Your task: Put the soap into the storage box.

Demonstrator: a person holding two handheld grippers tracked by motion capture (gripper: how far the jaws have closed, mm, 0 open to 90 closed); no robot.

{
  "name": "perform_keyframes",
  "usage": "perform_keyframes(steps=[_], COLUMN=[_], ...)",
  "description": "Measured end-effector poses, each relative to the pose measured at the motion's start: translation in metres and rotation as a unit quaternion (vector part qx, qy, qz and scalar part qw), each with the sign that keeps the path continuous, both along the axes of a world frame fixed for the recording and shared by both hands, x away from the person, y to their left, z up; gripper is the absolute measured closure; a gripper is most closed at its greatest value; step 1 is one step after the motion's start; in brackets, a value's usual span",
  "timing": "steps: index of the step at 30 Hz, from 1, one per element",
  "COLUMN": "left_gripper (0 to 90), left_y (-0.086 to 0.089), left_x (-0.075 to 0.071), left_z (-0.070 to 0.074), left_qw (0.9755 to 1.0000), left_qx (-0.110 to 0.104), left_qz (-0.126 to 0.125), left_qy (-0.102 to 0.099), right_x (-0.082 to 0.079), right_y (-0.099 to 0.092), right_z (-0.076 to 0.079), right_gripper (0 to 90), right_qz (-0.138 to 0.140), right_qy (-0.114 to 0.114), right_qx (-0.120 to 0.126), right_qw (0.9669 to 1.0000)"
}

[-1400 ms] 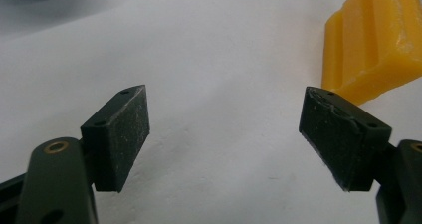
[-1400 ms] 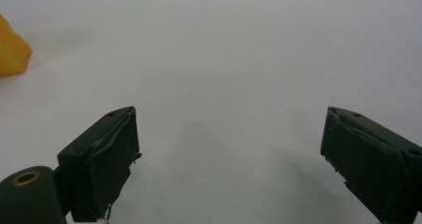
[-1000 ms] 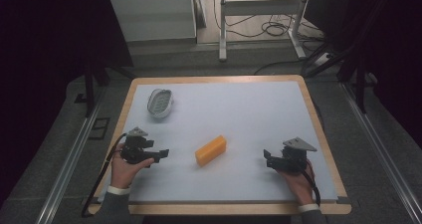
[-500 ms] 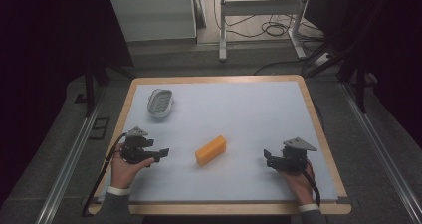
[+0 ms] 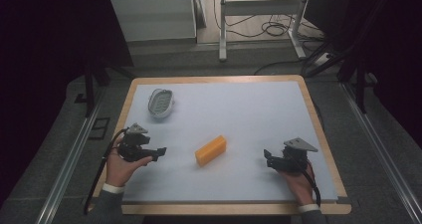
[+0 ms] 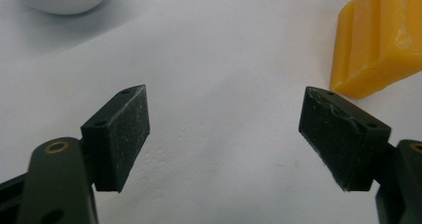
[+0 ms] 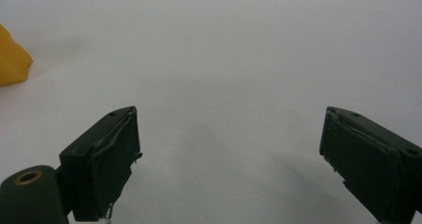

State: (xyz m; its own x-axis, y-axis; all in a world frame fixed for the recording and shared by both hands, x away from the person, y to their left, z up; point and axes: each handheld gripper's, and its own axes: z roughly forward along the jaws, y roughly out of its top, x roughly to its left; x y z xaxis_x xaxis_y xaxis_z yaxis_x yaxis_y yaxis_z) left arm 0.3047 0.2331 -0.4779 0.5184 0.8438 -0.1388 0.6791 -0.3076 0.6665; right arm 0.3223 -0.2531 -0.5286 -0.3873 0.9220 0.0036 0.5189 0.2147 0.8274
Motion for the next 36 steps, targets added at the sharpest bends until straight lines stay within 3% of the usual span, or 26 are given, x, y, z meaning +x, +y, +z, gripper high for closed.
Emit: perform_keyframes(steps=[13, 16, 26, 28, 36], left_gripper=[20.0, 20.3, 20.4, 20.9, 20.8], left_y=[-0.009, -0.011, -0.023, -0.027, -0.038], left_x=[0.001, 0.000, 0.002, 0.000, 0.002], left_z=[0.024, 0.030, 0.042, 0.045, 0.046], left_qw=[0.9995, 0.9993, 0.9984, 0.9977, 0.9971], left_qx=[0.012, 0.008, 0.015, 0.014, 0.019], left_qz=[-0.029, -0.024, -0.041, -0.042, -0.060], left_qy=[-0.010, -0.026, -0.034, -0.051, -0.044], right_x=[0.000, 0.000, 0.000, 0.000, 0.000], right_y=[0.000, 0.000, 0.001, 0.001, 0.001], right_z=[0.000, 0.000, 0.000, 0.000, 0.000], right_gripper=[9.1, 9.1, 10.4, 10.5, 10.5], right_qz=[-0.005, -0.005, -0.005, -0.007, -0.007], right_qy=[0.001, -0.001, 0.000, -0.001, -0.001], right_qx=[0.000, -0.003, -0.007, -0.008, -0.009], right_qw=[1.0000, 1.0000, 1.0000, 0.9999, 0.9999])
